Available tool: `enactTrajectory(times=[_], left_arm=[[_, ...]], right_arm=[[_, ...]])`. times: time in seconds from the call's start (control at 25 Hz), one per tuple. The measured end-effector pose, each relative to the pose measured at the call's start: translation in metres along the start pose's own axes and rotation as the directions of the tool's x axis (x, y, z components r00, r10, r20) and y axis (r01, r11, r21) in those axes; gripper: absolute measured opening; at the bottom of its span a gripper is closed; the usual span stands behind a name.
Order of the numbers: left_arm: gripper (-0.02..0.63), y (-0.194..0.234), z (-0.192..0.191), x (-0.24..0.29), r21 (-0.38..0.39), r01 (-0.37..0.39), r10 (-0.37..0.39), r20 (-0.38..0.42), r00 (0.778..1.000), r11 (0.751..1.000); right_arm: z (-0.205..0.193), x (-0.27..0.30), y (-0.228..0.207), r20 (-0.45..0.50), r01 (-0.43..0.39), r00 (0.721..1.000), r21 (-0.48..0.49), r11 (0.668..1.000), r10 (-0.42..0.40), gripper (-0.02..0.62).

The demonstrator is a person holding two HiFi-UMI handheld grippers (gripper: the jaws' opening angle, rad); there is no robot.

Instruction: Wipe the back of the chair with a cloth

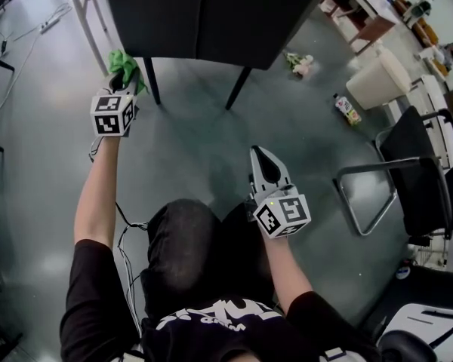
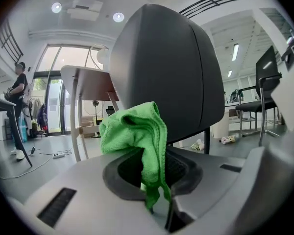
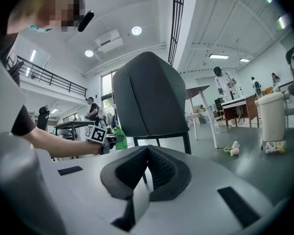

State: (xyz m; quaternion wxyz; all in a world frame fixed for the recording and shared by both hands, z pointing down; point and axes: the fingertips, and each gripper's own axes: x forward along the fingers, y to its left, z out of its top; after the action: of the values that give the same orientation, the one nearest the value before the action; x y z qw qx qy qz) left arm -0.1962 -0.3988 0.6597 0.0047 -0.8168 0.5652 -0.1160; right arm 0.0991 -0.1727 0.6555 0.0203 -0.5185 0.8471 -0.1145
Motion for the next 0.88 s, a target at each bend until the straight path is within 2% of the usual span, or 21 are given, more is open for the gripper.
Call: enactTrajectory(times=[0.16, 0.32, 0.56, 0.72, 0.88], left_arm=[[0.064, -0.03, 0.009, 0.014, 0.002, 0.055, -0.055, 0.023, 0.998, 0.999], [0.064, -0.083, 0.016, 0.03, 0.028, 0.146, -0.147, 0.032, 0.989, 0.989], [0.064, -0.171, 0.04, 0.049, 0.058, 0.283, -0.286, 0.055, 0.957, 0.957], [0.064, -0.209, 0.049, 0.056, 0.06, 0.339, -0.343, 0.063, 0.937, 0.939], [0.064, -0.25, 0.052, 0.061, 0.107, 0.411, -0.418, 0.054, 0.907, 0.906]], right_arm=[[0.0, -0.004, -0.004, 0.004, 0.017, 1.0, 0.002, 1.0, -0.017, -0.003], [-0.001, -0.009, -0.01, 0.007, 0.031, 1.0, 0.005, 1.0, -0.031, -0.003], [0.0, -0.015, -0.014, 0.015, 0.048, 0.999, 0.018, 0.999, -0.048, -0.003], [0.0, -0.016, -0.015, 0.016, 0.054, 0.998, 0.018, 0.998, -0.054, -0.003], [-0.003, -0.02, -0.017, 0.014, 0.064, 0.998, 0.02, 0.998, -0.065, -0.003]])
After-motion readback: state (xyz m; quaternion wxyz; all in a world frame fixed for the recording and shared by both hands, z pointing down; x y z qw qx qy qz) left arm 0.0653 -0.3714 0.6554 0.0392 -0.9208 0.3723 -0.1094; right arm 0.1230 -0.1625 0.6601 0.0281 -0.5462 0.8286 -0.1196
